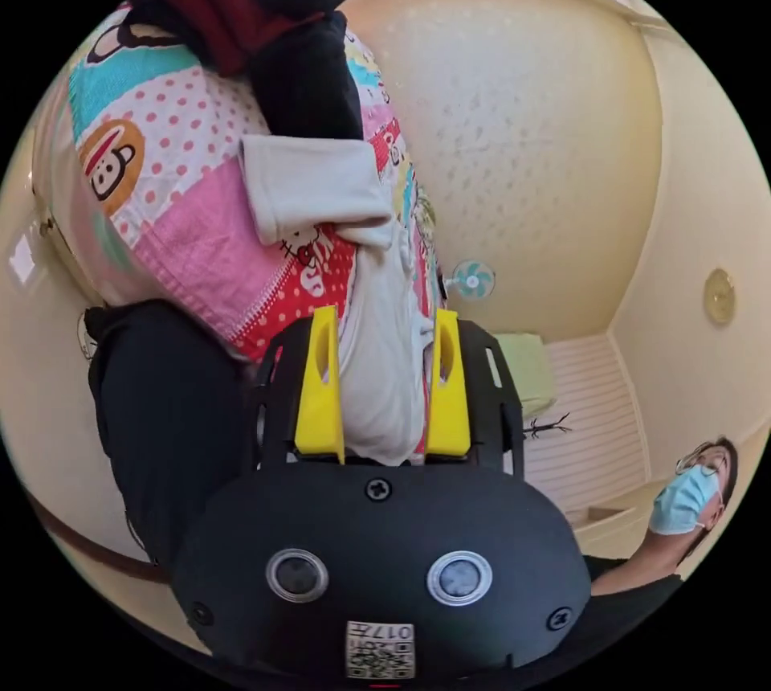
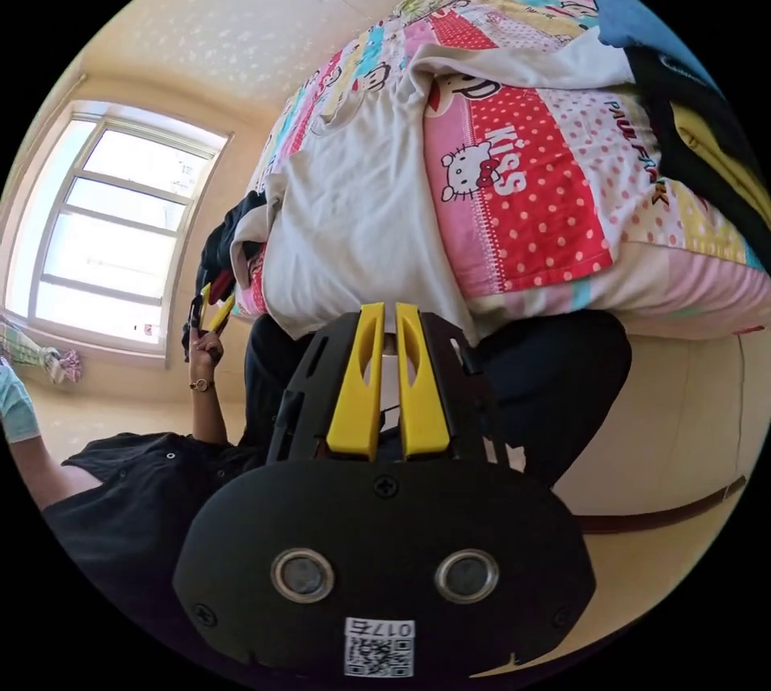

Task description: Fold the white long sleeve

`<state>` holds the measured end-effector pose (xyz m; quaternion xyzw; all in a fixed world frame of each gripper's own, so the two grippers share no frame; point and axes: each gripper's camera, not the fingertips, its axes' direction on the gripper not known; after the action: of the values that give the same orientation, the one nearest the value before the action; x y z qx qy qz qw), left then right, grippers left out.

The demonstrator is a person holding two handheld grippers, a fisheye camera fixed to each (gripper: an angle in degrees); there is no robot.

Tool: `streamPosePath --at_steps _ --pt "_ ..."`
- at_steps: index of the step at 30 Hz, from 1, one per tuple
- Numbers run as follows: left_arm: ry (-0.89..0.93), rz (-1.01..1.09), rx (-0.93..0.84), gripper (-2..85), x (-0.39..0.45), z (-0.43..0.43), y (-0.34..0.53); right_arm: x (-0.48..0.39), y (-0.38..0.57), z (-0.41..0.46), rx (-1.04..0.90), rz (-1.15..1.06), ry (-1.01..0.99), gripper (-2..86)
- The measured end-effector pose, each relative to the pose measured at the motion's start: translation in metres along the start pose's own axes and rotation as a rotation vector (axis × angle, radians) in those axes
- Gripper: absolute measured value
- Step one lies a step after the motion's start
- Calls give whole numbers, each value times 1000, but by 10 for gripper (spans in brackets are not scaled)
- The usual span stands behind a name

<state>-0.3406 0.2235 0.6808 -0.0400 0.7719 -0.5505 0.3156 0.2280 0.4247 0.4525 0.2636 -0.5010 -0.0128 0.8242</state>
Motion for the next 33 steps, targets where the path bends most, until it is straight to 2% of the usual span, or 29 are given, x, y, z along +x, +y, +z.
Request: streamPosePath --at_steps 4,6,9,12,13,15,19,21,23,24,26,30,32,33 --pt "217 -190 -9 192 -28 41 -53 -47 -34 32 -26 -128 131 42" --pt "275 -327 58 188 -49 55 -59 -75 -53 49 -29 -209 254 48" --pt "317 -376 292 146 -67 48 -60 -108 -83 89 -132 -314 454 49" --pt "311 -360 491 40 -68 31 -53 -107 -104 155 -331 -399 618 24" --pt "367 -314 529 35 -60 26 -51 -98 -107 181 -404 -397 659 17" --pt "409 -185 523 29 -30 17 -58 -100 -103 186 -398 -435 694 10" --pt "112 260 545 25 93 -1 -77 -94 -93 186 -368 -440 702 4" --pt "23 481 503 27 147 19 -87 -89 -86 180 -324 -445 684 4" --pt "10 689 326 30 207 82 -96 -82 -79 173 -275 -440 654 3" --pt "10 731 270 30 220 103 -96 -75 -77 166 -246 -419 614 3" --pt "5 872 58 31 262 204 -83 -61 -77 153 -216 -379 527 3" --pt "-67 938 -200 59 267 377 -34 -29 -80 129 -193 -332 336 2" --pt "-180 881 -379 111 233 477 2 -20 -79 122 -178 -334 296 2" --pt "-207 850 -407 116 224 493 9 -16 -77 117 -163 -338 282 2"
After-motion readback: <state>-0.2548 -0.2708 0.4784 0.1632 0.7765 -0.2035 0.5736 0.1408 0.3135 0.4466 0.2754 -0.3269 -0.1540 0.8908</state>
